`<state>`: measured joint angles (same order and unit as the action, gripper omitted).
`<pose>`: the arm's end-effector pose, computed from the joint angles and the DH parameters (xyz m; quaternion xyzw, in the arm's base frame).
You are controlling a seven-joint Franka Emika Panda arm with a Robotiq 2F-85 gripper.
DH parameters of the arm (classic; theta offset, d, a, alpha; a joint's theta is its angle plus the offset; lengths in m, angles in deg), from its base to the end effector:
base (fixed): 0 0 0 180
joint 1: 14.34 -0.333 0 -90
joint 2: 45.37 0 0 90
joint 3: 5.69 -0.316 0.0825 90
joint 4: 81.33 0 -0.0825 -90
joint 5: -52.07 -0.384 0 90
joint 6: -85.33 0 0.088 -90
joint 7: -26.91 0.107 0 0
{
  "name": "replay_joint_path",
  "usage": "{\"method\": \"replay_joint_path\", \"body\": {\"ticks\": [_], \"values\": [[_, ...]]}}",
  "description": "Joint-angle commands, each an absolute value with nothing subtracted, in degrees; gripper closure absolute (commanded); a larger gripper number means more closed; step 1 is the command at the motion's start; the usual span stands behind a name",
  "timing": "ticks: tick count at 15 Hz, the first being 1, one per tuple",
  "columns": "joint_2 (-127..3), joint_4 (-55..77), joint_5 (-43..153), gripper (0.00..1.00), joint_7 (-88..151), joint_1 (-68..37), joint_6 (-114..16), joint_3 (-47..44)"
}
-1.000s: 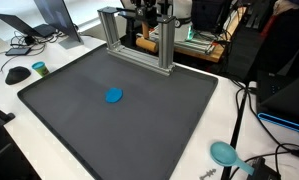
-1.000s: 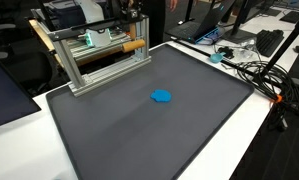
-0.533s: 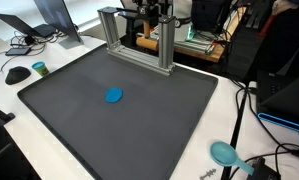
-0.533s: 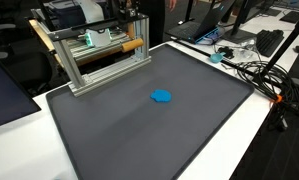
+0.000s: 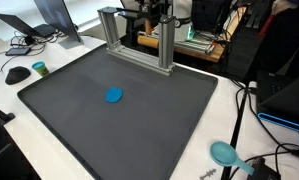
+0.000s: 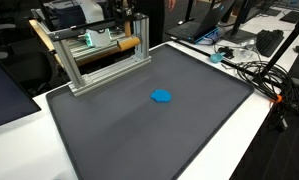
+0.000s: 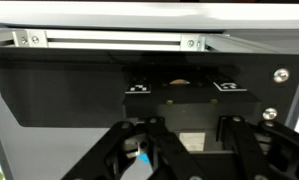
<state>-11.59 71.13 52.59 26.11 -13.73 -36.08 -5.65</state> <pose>0.3623 -0.0045 0.4269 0.9997 0.0036 0.0238 0.0040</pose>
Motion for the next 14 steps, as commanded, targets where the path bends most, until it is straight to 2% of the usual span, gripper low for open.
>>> {"method": "replay_joint_path", "body": {"ticks": [1,6,7,8,12,14], "values": [[-8.74,74.71,52.18,0.78,24.30,-14.52,-34.88,-4.90],[-8.01,74.86,51.21,0.78,24.03,-14.67,-34.00,-4.35],[-8.02,74.68,51.03,0.28,24.06,-14.68,-33.88,-4.26],[-8.02,74.59,50.91,0.26,24.34,-14.62,-33.90,-4.29],[-7.96,74.50,51.78,0.02,25.86,-13.98,-34.02,-5.11],[-7.91,74.59,52.19,0.00,26.63,-13.67,-34.40,-5.43]]}}
